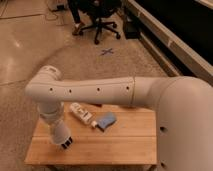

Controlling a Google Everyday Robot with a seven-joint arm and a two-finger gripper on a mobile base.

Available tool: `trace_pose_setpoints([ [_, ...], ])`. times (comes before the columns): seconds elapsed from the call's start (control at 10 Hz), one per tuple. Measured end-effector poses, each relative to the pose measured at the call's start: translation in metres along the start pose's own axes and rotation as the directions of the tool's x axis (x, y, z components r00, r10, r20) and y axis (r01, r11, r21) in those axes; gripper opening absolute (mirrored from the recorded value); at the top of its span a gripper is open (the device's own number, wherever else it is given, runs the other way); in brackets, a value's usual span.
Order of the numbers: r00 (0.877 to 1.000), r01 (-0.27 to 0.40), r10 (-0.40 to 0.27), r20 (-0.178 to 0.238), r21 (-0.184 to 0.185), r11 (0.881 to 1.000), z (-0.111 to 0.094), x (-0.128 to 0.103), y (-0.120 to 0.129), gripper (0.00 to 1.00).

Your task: Place the ceramic cup over the eraser

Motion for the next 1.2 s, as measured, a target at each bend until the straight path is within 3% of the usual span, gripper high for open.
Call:
trace_pose_setpoints([
  [0.2, 1.000, -0.003, 0.003, 0.008, -0.021, 1.000, 0.013, -0.001, -0.001, 0.11],
  [0.5, 1.000, -0.025, 0.025, 0.012, -0.051, 0.998, 0.036, -0.006, 0.001, 0.43],
  [0.8, 0.999, -0.042, 0.042, 0.014, -0.058, 0.997, 0.055, -0.009, 0.000, 0.72],
  [0.9, 0.999, -0.045, 0.046, 0.013, -0.056, 0.997, 0.060, -0.009, 0.000, 0.78],
  [1.2, 0.997, -0.074, 0.074, 0.003, -0.046, 0.996, 0.068, -0.009, 0.001, 0.80],
])
